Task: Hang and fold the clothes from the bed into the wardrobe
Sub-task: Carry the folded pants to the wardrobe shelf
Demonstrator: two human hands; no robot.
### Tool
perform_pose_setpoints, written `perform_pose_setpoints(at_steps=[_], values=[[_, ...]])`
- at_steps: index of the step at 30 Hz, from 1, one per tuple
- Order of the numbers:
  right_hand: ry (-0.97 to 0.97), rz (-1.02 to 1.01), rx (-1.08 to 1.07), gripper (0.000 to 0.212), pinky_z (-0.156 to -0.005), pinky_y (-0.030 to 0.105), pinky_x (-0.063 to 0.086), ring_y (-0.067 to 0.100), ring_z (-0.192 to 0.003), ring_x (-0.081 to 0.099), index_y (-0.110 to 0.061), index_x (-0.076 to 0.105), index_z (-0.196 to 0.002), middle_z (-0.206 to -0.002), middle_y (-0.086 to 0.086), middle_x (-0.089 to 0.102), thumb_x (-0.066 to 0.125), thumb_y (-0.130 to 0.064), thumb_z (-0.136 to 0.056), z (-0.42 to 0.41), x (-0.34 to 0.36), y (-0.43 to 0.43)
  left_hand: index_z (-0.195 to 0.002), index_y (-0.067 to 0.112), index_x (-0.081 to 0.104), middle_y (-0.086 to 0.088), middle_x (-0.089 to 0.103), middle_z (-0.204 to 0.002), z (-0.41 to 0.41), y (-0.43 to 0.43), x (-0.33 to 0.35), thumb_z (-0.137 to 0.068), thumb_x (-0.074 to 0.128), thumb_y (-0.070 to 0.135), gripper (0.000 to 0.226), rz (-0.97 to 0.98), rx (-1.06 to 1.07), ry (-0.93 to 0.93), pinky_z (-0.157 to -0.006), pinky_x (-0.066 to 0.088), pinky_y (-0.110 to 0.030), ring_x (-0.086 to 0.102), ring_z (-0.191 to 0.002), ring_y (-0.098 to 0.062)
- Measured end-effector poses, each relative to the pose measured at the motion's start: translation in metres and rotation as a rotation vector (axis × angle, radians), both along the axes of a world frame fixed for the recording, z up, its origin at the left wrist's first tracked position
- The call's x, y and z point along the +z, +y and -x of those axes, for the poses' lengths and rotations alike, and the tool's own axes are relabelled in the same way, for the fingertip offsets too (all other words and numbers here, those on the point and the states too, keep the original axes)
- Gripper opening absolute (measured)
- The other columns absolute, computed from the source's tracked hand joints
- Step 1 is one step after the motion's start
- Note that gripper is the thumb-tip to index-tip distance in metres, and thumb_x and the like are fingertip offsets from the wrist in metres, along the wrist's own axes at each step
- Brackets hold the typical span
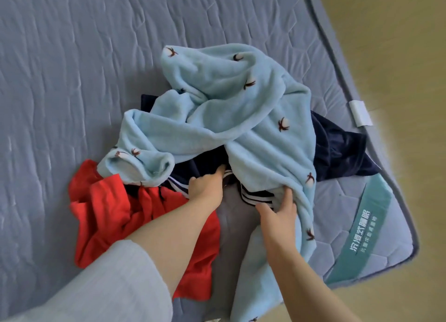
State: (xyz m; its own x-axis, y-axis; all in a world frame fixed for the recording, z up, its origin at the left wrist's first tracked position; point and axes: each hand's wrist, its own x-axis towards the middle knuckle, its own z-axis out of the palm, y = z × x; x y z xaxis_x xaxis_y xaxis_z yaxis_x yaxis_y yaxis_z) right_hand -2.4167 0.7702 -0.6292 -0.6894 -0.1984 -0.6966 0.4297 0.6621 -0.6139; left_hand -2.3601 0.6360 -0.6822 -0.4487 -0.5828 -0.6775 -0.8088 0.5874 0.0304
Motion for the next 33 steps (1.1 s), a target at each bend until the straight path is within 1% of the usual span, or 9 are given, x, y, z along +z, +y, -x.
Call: perform_pose_setpoints(at_steps=[4,7,10,13,15,21,24,29,33], values=[[0.011,0.037,-0.030,0.074,-0.101,0.036,0.038,0.015,-0.129,0.035,-0.034,0.022,-0.146,-0.149,-0.006,0.026,0.054,-0.012,-0.083,-0.002,0.012,0.003,-0.099,0.019,0.050,-0.013,0.064,-0.105,-0.024,0.019,0.027,-0.089,0.039,0.008,0.018,-0.109,0.118,0.185,-0.070,0.029,-0.031,0.056,-0.098,-0.034],[-0.039,0.099,-0.026,0.076,-0.107,0.036,0.036,0.014,-0.130,0.037,-0.032,0.020,-0.147,-0.149,-0.004,0.029,0.052,-0.004,-0.084,-0.015,0.031,0.000,-0.112,0.023,0.056,-0.007,0.066,-0.105,-0.056,0.019,0.059,-0.085,0.045,0.008,0.033,-0.203,0.324,0.351,-0.069,0.033,-0.028,0.057,-0.100,-0.030],[-0.101,0.143,0.093,0.082,-0.084,0.023,0.046,0.015,-0.094,0.052,-0.037,0.020,-0.145,-0.126,-0.001,0.044,0.044,0.004,-0.079,-0.037,0.054,-0.007,-0.103,0.018,0.063,0.003,0.066,-0.089,-0.084,0.010,0.098,-0.082,0.049,-0.002,0.032,-0.238,0.575,0.640,-0.067,0.035,-0.022,0.059,-0.091,-0.019],[-0.101,0.198,0.223,0.080,-0.095,0.038,0.040,0.024,-0.105,0.047,-0.035,0.027,-0.143,-0.136,0.001,0.045,0.043,0.009,-0.079,-0.066,0.081,-0.018,-0.085,0.028,0.060,0.018,0.062,-0.079,-0.101,-0.001,0.142,-0.083,0.047,-0.009,0.039,-0.273,0.861,0.901,-0.065,0.039,-0.004,0.057,-0.074,0.007],[-0.087,0.227,0.253,0.077,-0.099,0.037,0.040,0.023,-0.111,0.048,-0.033,0.031,-0.142,-0.136,0.001,0.047,0.048,0.009,-0.079,-0.085,0.101,-0.026,-0.091,0.027,0.060,0.021,0.061,-0.084,-0.109,-0.009,0.171,-0.085,0.045,-0.009,0.039,-0.298,0.971,0.995,-0.067,0.039,0.002,0.053,-0.076,0.013],[-0.005,0.286,0.276,0.068,-0.095,0.030,0.046,0.008,-0.112,0.054,-0.028,0.038,-0.136,-0.135,-0.006,0.050,0.055,0.004,-0.078,-0.145,0.183,-0.042,-0.077,0.034,0.061,0.024,0.063,-0.070,-0.161,-0.017,0.265,-0.086,0.045,-0.004,0.042,-0.352,1.107,1.103,-0.059,0.043,-0.001,0.055,-0.068,0.011],[-0.016,0.282,0.276,0.072,-0.062,0.006,0.044,-0.010,-0.071,0.057,-0.027,0.032,-0.142,-0.124,0.008,0.057,0.057,0.002,-0.080,-0.179,0.220,-0.049,-0.069,0.029,0.062,0.018,0.065,-0.061,-0.202,-0.022,0.310,-0.088,0.049,0.003,0.034,-0.382,1.263,1.131,-0.059,0.048,-0.013,0.059,-0.065,0.001],[-0.014,0.345,0.320,0.076,-0.088,0.025,0.046,0.011,-0.100,0.058,-0.023,0.028,-0.144,-0.121,0.002,0.056,0.057,0.008,-0.081,-0.235,0.261,-0.060,-0.064,0.021,0.061,0.003,0.063,-0.062,-0.264,-0.035,0.374,-0.087,0.055,0.016,0.025,-0.448,1.415,1.164,-0.060,0.046,-0.025,0.060,-0.063,-0.018],[0.076,0.336,0.368,0.076,-0.082,0.024,0.044,0.018,-0.102,0.056,-0.025,0.031,-0.143,-0.120,-0.001,0.047,0.056,0.007,-0.079,-0.261,0.285,-0.075,-0.061,0.018,0.069,0.000,0.066,-0.055,-0.309,-0.058,0.417,-0.083,0.059,0.017,0.024,-0.465,1.424,1.213,-0.050,0.045,-0.021,0.062,-0.055,-0.016]])
